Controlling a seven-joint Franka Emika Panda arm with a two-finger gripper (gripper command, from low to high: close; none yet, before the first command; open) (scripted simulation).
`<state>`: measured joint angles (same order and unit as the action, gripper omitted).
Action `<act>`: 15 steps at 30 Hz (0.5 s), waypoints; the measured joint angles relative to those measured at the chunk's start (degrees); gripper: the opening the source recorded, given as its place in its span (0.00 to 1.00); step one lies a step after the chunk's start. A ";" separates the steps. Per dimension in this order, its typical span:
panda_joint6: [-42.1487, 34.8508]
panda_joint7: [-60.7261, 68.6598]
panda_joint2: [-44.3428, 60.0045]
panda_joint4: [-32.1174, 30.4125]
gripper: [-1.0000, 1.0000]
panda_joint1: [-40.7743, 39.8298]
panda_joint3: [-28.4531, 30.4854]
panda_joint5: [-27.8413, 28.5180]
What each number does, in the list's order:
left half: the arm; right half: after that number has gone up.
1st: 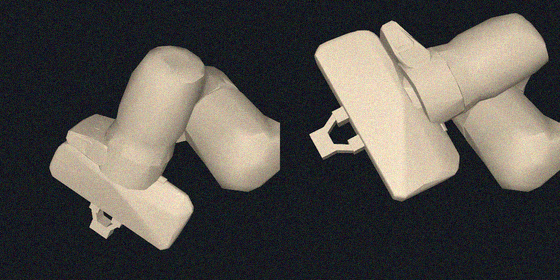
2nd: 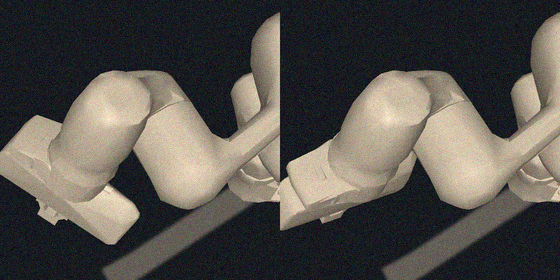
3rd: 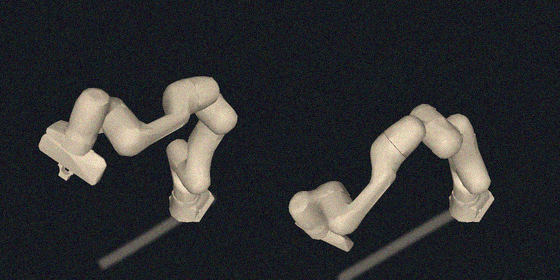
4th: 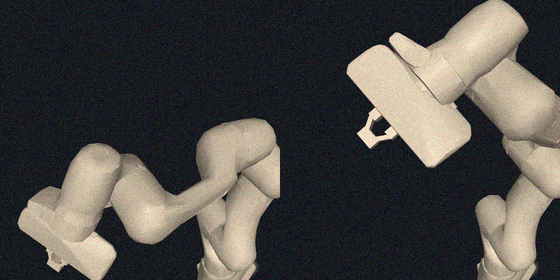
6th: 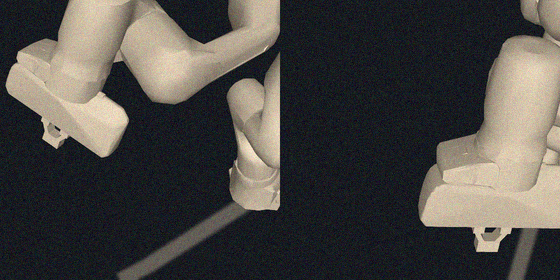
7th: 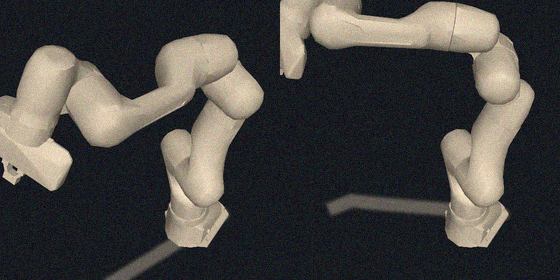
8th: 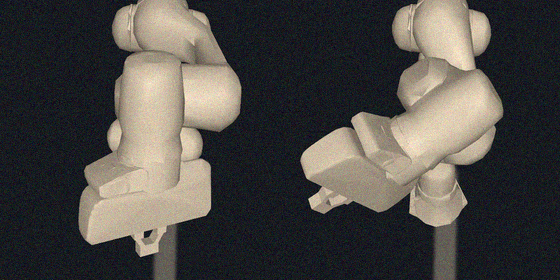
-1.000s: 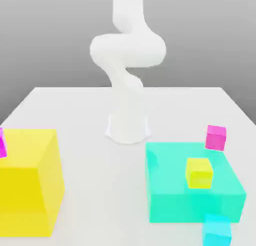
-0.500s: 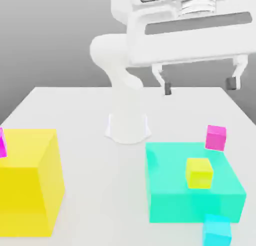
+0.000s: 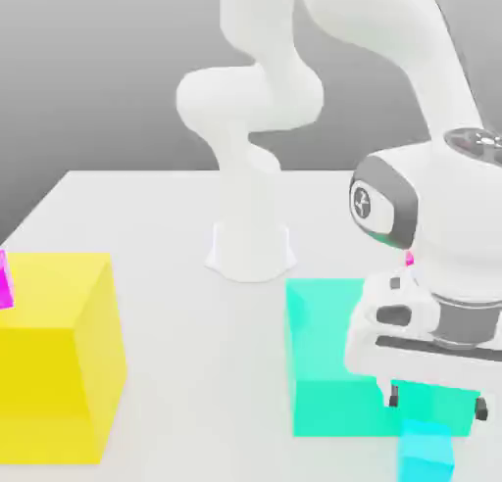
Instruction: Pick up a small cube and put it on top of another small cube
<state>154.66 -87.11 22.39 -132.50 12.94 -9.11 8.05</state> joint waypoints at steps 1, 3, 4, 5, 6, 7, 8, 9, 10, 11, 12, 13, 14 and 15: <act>1.57 -0.57 2.07 0.38 0.50 0.56 0.63 0.63; 4.21 -1.33 5.43 1.03 0.00 1.48 1.72 1.54; 4.21 -1.33 5.43 1.03 0.00 1.48 1.72 1.54; 4.24 -1.33 5.43 1.03 0.00 1.48 1.72 1.54; 4.28 -1.34 5.43 1.03 0.00 1.47 1.72 1.55; 4.32 -1.34 5.43 1.03 0.00 1.47 1.71 1.55; 4.36 -1.35 5.43 1.03 0.00 1.47 1.71 1.56; 4.84 -1.53 6.08 1.17 0.00 1.54 1.82 1.82; 4.25 -1.40 5.38 1.02 0.00 1.38 1.61 1.64; 3.13 -1.07 3.99 0.73 0.00 1.11 1.24 1.19; 1.74 -0.64 2.27 0.38 0.00 0.77 0.78 0.61; 0.23 -0.16 0.36 0.00 0.00 0.40 0.28 -0.05; -1.35 0.37 -1.63 -0.40 0.00 0.07 -0.18 -0.78; -2.03 1.38 -2.42 -0.75 0.00 -1.18 0.04 -1.54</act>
<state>152.63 -85.73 19.97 -133.25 11.76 -9.06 6.52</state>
